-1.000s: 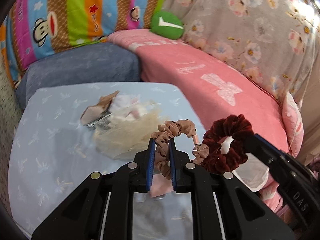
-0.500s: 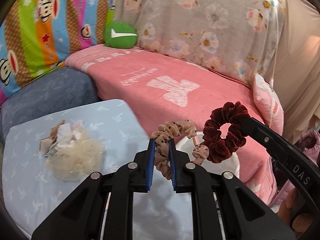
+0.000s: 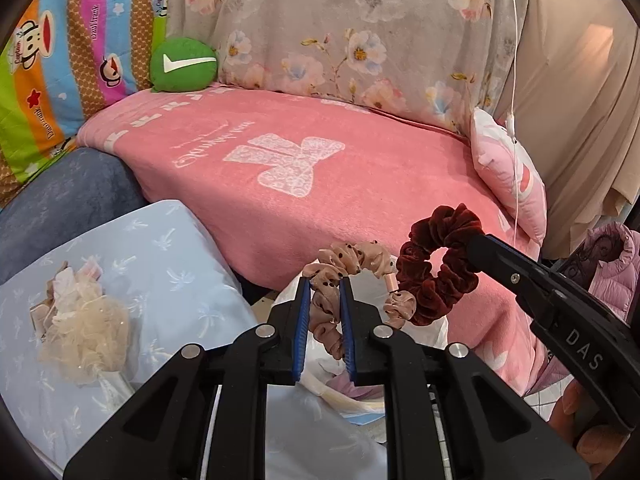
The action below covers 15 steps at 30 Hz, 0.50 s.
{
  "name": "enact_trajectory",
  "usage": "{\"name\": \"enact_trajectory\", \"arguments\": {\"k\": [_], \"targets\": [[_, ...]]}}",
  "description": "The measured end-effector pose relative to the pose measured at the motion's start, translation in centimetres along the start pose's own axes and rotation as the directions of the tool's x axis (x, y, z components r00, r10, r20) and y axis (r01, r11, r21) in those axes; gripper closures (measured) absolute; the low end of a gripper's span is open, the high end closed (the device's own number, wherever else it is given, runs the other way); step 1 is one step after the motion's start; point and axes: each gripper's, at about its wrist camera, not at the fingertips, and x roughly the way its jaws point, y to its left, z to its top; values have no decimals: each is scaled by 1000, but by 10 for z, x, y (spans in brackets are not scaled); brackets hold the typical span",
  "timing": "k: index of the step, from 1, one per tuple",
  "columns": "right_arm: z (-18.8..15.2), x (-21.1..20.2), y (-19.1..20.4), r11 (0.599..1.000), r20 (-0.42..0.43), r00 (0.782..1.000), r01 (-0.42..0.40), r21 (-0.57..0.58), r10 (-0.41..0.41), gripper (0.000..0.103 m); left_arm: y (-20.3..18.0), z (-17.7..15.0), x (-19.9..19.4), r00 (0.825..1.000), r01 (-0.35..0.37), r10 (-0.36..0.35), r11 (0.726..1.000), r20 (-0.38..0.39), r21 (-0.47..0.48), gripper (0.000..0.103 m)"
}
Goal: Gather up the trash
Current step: 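Carry both scrunchies to the white bin and open both tools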
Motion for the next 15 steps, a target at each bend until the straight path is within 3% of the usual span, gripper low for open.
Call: {"name": "enact_trajectory", "arguments": {"k": [6,7,9,11,15], "targets": [[1,6,-11,1000,-3,1000,22,4,-22,96,-10,3,13,1000,20,-20,1000,-15,18,81],[2,7,-12,1000,-3,1000,24,6,-24,96,-11,3,15,1000,17,-16,1000,-19,18,77],[3,8,-13,1000,-1,1000,29,8,-29,95,-11,4,18,1000,15,-14,1000,-17,13,52],[4,8,-14,999,9,999,38,12,-39,91,-11,3,17,1000,-1,1,1000,-1,8,35],[4,8,-15,999,18,999,50,15,-51,86,-8,3,18,1000,-18,18,1000,1,3,33]]}}
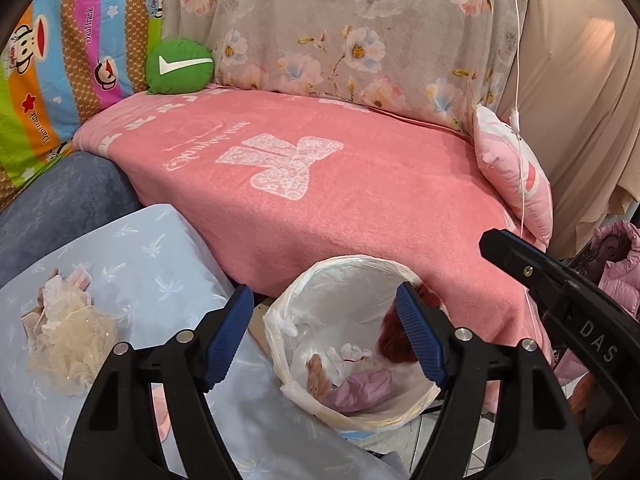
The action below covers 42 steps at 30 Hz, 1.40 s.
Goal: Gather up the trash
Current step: 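Carry both scrunchies to the white bin and open both tools, then move both tools back to the pink and grey swatches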
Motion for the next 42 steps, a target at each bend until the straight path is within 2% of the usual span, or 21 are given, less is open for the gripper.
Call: {"name": "enact_trajectory", "arguments": {"k": [2,23,25,30,35,42], "targets": [[0,-1,1,1000,2,1000,-1,2,1,81,3,0,0,1000,-5,5,1000,-1,-8,33],[-18,-13,41,996,-27,998,-60,-59,58,69,33,-15,-25,998,-67,68,995,7,-68,32],[-20,-14,46,996,-29,998,-66,-65,64,63,37,-17,-28,997,-74,75,994,8,-76,31],[-26,-15,61,993,-44,995,-88,-82,85,62,53,-27,-36,995,-98,99,989,5,-106,26],[-37,-15,79,988,-62,993,-108,-113,102,53,74,-39,-45,991,-130,131,981,-2,-146,21],[-55,-8,102,980,-113,985,-142,-142,127,51,105,-59,-56,982,-189,188,964,-24,-189,21]]}}
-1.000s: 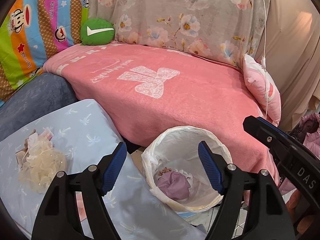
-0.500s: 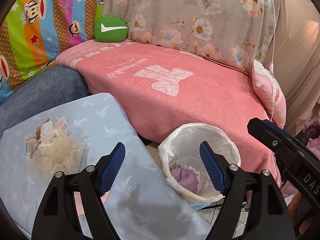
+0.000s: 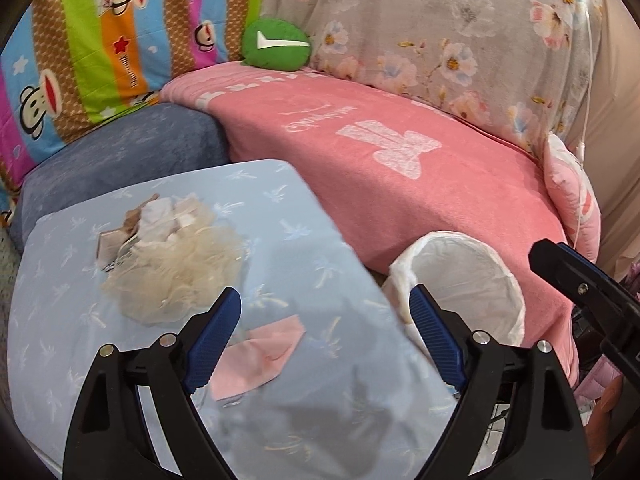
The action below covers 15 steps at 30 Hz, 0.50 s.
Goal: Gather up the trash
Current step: 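Move both tools back to the pink and grey swatches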
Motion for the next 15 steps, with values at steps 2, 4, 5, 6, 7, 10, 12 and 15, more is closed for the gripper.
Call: {"name": "enact_trajectory", "arguments": {"k": [2,4,5,6,7,10,12,15], "targets": [[-6,4,7,1000,-16,1000,-10,-10,9,50,12,-5,-1,1000,-19,19,1000,-4,-20,21],[-12,10,15,1000,-36,999,-19,-20,18,50,23,-8,-2,999,-40,40,998,-11,-41,21],[-16,13,19,999,-46,999,-25,-22,24,50,30,-10,-2,999,-48,47,997,-15,-55,21],[-20,17,23,999,-60,998,-32,-27,30,50,36,-12,-3,999,-52,51,997,-17,-64,21],[-23,20,27,999,-71,997,-36,-32,34,50,42,-14,-4,998,-59,58,995,-20,-76,21],[-35,32,41,997,-111,992,-61,-50,55,50,58,-19,-5,997,-80,77,991,-30,-105,21],[-45,43,52,995,-144,987,-86,-60,76,50,69,-23,-5,995,-94,90,988,-38,-125,20],[-61,60,69,991,-190,977,-109,-81,92,50,85,-28,-4,993,-109,101,981,-56,-158,20]]}}
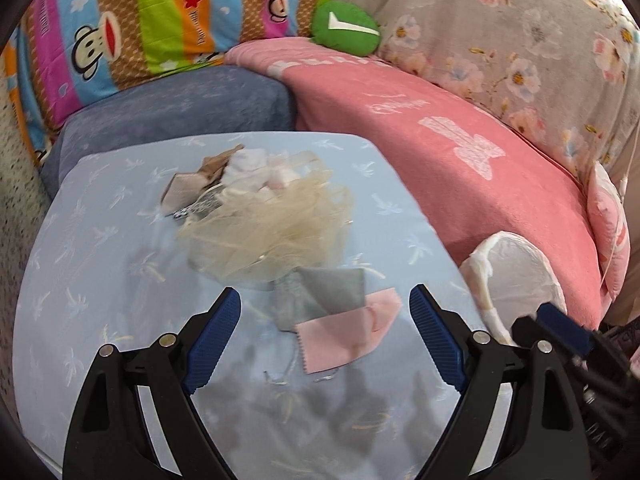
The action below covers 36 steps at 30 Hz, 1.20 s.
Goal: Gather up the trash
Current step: 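Move both tools back to the pink and grey swatches, then grasp the pink swatch with the right tool while the left tool grasps the grey swatch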
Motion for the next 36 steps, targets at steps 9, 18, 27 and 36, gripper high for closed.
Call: {"name": "enact_trajectory", "arguments": {"k": [9,18,27,36], "targets": [[-24,62,32,999,-117,993,-38,-37,34,50,36,-8,11,999,-32,30,998,-39,-56,20],[-30,105,35,999,-188,982,-40,-37,32,69,51,-12,29,996,-36,30,996,-80,-79,20],[-33,115,26,999,-210,977,-44,-27,37,102,40,-13,46,994,-14,8,998,-106,-59,19],[-29,88,0,1000,-167,986,-18,25,22,102,4,-9,72,989,37,-38,999,-143,-12,11]]}}
